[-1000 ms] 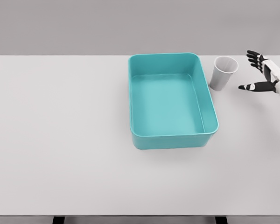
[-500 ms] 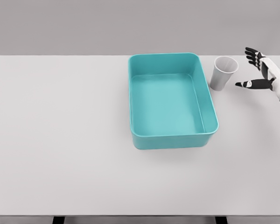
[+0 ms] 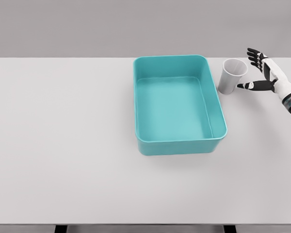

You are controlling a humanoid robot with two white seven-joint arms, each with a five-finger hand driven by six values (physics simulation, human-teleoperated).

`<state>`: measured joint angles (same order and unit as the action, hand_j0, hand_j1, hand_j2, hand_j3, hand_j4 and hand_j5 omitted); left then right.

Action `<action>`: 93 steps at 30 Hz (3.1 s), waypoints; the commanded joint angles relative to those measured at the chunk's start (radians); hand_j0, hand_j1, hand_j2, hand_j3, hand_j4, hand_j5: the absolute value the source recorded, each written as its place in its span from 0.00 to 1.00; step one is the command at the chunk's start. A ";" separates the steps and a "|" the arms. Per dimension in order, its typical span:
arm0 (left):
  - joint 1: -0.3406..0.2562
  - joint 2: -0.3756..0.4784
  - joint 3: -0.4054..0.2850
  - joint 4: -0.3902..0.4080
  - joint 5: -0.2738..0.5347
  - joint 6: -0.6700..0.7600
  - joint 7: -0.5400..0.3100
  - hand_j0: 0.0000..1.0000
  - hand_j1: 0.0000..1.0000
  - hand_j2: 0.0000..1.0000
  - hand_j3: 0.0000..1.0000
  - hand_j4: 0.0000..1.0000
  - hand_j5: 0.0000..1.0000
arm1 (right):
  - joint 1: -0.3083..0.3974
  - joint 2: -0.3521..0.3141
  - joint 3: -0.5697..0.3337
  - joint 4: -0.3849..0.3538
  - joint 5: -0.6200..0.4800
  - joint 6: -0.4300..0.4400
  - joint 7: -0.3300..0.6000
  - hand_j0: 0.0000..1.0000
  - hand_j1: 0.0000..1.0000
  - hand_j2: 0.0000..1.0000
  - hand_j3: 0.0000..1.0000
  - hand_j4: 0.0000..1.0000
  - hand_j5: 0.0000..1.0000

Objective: Put the paper cup into the basket with your right arm

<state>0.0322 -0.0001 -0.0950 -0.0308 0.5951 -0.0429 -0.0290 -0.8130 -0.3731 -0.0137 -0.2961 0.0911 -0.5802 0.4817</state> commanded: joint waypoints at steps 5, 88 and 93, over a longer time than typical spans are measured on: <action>0.000 0.000 0.000 0.000 0.000 0.000 0.000 1.00 1.00 1.00 1.00 1.00 1.00 | 0.002 -0.015 -0.002 -0.008 -0.005 -0.004 0.080 1.00 1.00 1.00 1.00 1.00 1.00; 0.000 0.000 0.000 0.000 0.000 0.000 0.000 1.00 1.00 1.00 1.00 1.00 1.00 | -0.021 -0.053 0.084 -0.311 0.015 -0.031 0.129 0.60 0.60 0.60 0.60 0.60 0.60; 0.000 0.000 0.000 0.000 0.000 0.000 0.000 1.00 1.00 1.00 1.00 1.00 1.00 | 0.024 -0.050 0.095 -0.483 0.015 -0.031 0.129 0.61 0.61 0.61 0.61 0.61 0.61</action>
<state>0.0322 -0.0001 -0.0950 -0.0309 0.5950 -0.0429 -0.0289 -0.7732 -0.4223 0.0804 -0.7038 0.1181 -0.6135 0.6110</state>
